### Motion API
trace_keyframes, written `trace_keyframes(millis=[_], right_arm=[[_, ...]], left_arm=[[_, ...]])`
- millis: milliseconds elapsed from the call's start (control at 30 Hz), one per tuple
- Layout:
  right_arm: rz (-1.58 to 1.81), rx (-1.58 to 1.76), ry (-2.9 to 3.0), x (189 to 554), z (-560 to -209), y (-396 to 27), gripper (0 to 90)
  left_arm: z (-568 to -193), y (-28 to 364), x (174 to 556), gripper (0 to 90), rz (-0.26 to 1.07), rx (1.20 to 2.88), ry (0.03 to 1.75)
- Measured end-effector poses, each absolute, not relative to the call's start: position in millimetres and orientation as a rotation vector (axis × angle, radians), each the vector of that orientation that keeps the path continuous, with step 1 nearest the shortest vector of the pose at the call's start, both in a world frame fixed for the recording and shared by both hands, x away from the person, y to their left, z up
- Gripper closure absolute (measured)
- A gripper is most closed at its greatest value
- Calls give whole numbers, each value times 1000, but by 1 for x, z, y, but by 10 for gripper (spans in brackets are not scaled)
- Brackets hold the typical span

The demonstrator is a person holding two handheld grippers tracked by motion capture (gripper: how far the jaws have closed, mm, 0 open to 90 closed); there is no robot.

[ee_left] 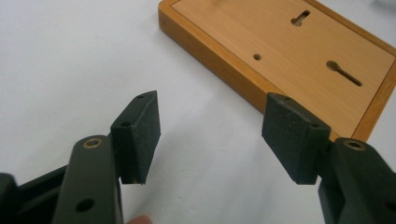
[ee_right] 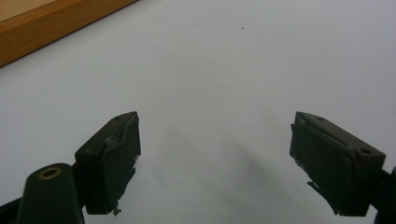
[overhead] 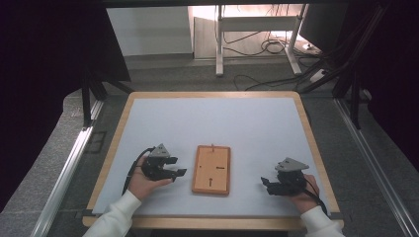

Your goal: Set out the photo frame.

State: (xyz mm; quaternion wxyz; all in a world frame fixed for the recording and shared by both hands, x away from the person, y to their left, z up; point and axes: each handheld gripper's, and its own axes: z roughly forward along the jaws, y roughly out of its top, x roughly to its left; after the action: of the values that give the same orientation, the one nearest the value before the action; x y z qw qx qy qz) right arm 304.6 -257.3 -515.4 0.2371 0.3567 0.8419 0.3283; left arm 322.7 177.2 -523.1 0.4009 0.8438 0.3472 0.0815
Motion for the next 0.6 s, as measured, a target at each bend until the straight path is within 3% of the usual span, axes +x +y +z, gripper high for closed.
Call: trace_keyframes(millis=[600], right_arm=[[909, 983, 2295, 300, -515, -261, 168]], left_arm=[[-502, 168, 342, 298, 171, 2105, 818]])
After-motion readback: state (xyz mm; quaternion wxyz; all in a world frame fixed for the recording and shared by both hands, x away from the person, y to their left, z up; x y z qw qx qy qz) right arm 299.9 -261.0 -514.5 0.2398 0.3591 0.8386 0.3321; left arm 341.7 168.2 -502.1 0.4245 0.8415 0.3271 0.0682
